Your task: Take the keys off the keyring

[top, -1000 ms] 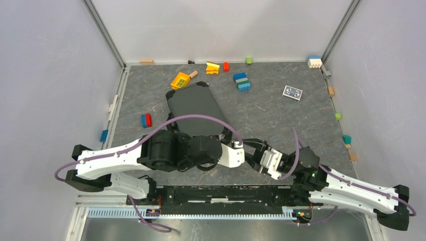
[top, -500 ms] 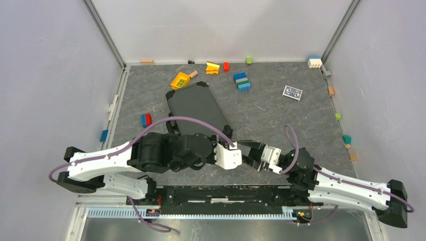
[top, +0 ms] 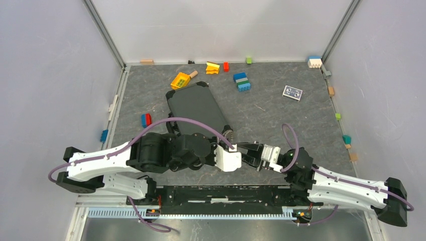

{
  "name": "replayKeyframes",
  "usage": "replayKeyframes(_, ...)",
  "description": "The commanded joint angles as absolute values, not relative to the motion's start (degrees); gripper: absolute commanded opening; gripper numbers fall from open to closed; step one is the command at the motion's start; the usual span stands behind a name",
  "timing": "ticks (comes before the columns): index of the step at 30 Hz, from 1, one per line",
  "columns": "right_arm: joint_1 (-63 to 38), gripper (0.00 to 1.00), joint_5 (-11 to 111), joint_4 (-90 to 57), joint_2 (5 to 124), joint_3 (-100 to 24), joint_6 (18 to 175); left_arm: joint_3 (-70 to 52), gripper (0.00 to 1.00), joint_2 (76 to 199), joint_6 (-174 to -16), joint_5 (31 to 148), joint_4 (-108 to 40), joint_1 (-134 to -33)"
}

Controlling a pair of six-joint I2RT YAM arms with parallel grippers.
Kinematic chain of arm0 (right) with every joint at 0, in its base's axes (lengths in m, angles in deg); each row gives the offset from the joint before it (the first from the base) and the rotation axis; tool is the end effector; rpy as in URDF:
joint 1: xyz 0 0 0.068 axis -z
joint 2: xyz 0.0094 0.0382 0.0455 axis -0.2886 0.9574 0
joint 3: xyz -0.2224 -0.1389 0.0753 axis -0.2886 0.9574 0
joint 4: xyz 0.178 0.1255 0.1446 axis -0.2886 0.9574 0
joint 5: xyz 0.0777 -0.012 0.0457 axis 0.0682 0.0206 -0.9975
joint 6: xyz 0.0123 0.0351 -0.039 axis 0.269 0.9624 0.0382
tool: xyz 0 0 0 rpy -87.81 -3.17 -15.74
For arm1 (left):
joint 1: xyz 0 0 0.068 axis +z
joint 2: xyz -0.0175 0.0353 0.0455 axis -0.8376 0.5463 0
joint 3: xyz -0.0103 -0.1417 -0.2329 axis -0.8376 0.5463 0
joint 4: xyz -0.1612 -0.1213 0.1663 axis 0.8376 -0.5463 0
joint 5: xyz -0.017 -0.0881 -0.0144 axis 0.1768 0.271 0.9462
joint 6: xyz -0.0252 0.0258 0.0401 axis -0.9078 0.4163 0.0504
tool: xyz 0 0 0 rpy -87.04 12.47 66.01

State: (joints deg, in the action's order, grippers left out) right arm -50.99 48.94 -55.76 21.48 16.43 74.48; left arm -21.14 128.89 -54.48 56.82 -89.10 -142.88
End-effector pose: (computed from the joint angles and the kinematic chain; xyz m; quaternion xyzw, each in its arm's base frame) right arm 0.0577 0.1550 0.3042 -0.4164 0.3768 0.4033 0.7225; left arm 0.0299 -0.2179 0.4243 0.6840 0.5462 -0.0472 0.4812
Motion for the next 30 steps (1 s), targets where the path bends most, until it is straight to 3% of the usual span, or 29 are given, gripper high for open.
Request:
replayKeyframes(1,-50.9,0.25,46.1,-58.4,22.4,15.5,76.1,-21.4,0.02,126.7,-51.8,57.3,-85.5,-142.9)
replayKeyframes(8,-50.9,0.28,45.6,-59.6,23.6,15.5,77.0,-21.3,0.02,126.6,-51.5,58.4,-85.5,-142.9)
replayKeyframes(30,-50.9,0.25,46.7,-63.8,26.2,15.8,81.5,-21.6,0.02,127.9,-52.4,59.0,-85.4,-142.9)
